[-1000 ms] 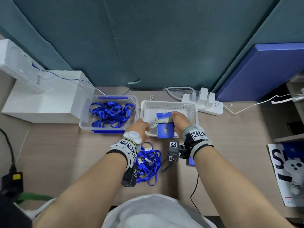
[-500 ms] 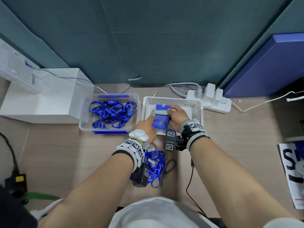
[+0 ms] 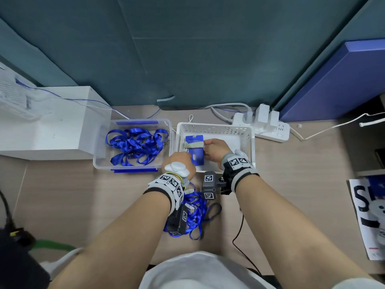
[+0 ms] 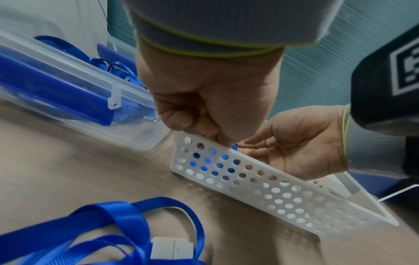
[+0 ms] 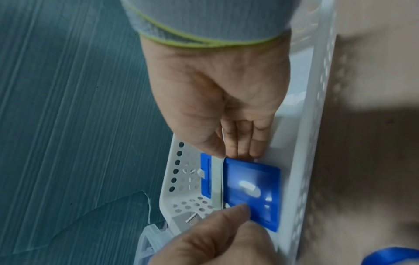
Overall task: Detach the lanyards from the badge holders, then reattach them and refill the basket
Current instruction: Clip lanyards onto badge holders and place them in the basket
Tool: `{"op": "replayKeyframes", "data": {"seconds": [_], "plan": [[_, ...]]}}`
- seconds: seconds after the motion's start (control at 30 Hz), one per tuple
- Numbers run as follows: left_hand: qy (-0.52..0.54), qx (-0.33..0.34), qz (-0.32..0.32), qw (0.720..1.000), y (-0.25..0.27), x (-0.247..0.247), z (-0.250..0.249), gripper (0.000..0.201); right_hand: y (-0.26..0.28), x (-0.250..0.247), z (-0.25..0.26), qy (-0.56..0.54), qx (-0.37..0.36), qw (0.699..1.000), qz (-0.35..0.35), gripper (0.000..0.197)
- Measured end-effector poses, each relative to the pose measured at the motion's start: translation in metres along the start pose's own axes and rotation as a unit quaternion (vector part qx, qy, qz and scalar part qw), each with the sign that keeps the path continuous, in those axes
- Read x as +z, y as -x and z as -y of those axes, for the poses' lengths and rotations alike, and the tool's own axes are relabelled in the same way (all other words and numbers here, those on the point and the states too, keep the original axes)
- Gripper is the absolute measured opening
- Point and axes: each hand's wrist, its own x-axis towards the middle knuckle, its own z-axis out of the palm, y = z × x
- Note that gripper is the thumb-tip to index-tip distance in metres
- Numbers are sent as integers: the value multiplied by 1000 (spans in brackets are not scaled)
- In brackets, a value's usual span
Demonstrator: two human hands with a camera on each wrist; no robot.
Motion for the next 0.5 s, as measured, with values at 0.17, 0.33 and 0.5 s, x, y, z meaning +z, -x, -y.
{"op": "replayKeyframes", "data": {"seconds": [0.17,0.33,0.5], "plan": [[3,8,-4,1000,1,0,1,33,2,-1,-4,48,3,999,-7,29],[37,28,-43,998,10,-2,1,26,6,-9,-8,82,-6,996,-35,31],[115,78,-110,984,34,-4,-11,19,57,-44,7,47,-65,996,-44,24]]}}
